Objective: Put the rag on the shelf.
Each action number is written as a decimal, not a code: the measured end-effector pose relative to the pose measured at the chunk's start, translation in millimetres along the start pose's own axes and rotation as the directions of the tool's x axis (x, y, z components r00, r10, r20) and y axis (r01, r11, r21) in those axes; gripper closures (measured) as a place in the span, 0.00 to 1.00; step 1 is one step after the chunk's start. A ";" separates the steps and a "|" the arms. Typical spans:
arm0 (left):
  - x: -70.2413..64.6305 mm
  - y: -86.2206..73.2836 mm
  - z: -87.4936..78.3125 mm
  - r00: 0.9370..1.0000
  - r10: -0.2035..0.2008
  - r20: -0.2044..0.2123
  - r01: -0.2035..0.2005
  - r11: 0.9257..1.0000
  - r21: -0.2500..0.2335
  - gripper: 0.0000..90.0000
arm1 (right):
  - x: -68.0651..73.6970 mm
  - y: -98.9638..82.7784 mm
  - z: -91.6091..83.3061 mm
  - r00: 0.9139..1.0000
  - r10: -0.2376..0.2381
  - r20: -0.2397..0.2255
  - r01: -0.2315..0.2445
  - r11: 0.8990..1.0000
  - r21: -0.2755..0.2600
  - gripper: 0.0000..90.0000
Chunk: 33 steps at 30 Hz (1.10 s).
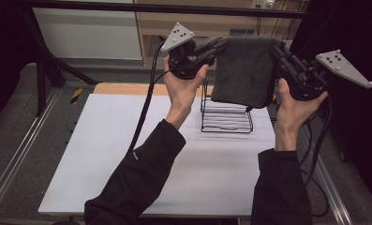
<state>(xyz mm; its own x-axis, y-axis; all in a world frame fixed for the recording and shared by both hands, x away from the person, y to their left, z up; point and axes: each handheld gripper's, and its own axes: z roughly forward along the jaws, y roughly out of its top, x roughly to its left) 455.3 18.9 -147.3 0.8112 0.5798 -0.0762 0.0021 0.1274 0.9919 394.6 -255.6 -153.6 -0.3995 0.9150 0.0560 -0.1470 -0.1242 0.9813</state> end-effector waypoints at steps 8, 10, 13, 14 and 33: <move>9.6 11.1 8.5 1.000 -0.023 -0.006 0.023 1.000 -0.002 0.89 | -5.4 5.8 16.1 1.000 -0.002 0.004 0.002 1.000 -0.010 0.89; 11.2 14.3 9.9 1.000 -0.027 -0.007 0.027 1.000 -0.007 0.89 | -6.7 8.1 19.9 1.000 0.001 0.003 -0.001 1.000 -0.010 0.89; 12.6 19.4 12.0 1.000 -0.018 -0.016 0.018 1.000 -0.013 0.89 | -7.7 13.1 25.2 1.000 -0.007 0.005 0.007 1.000 -0.012 0.89; 13.1 21.2 12.8 1.000 -0.018 -0.017 0.018 1.000 -0.016 0.89 | -8.0 15.1 27.1 1.000 -0.011 0.005 0.011 1.000 -0.012 0.89; 25.8 39.3 31.6 0.998 0.001 -0.062 -0.002 1.000 -0.024 0.89 | -23.0 27.0 62.6 1.000 -0.017 0.015 0.017 0.999 -0.033 0.89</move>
<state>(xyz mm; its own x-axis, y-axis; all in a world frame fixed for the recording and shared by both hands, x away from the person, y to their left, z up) 494.8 13.4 -107.0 0.7736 0.6284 -0.0816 -0.0136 0.1452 0.9893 456.4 -256.0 -116.9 -0.3837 0.9225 0.0420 -0.1837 -0.1208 0.9755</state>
